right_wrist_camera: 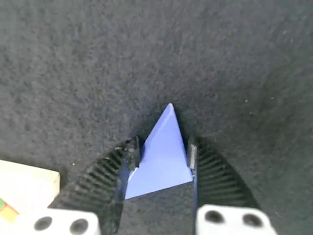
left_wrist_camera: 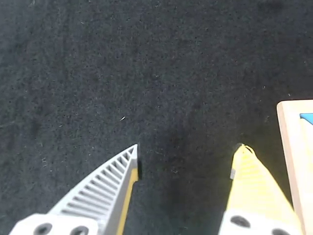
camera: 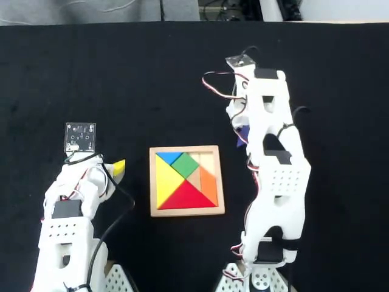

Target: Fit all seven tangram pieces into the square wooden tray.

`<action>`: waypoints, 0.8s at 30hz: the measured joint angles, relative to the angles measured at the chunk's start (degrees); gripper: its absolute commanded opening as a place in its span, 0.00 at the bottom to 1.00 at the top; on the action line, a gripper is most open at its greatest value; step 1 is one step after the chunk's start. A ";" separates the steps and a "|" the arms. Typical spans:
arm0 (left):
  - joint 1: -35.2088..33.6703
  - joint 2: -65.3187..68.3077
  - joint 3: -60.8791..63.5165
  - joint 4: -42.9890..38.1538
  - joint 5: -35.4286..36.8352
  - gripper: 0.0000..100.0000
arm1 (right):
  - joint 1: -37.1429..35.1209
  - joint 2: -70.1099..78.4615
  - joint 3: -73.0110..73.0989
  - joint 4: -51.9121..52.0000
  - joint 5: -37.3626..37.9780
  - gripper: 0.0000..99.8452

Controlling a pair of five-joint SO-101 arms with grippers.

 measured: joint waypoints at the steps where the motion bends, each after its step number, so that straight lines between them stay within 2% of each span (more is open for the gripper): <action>1: 0.00 0.00 0.00 0.00 0.00 0.30 | 0.00 0.00 0.00 0.09 0.00 0.22; 5: 0.00 0.00 0.00 0.00 0.00 0.30 | -0.44 0.00 0.00 0.79 0.09 0.31; 9: 0.00 0.00 0.00 0.00 0.00 0.30 | -0.18 0.00 0.00 3.43 -0.18 0.30; 16: 0.00 0.00 0.00 0.00 0.00 0.30 | -0.35 1.41 -0.44 4.48 -6.68 0.30; 24: 0.00 0.00 0.00 0.00 0.00 0.30 | 0.18 3.87 -3.87 3.96 -8.70 0.13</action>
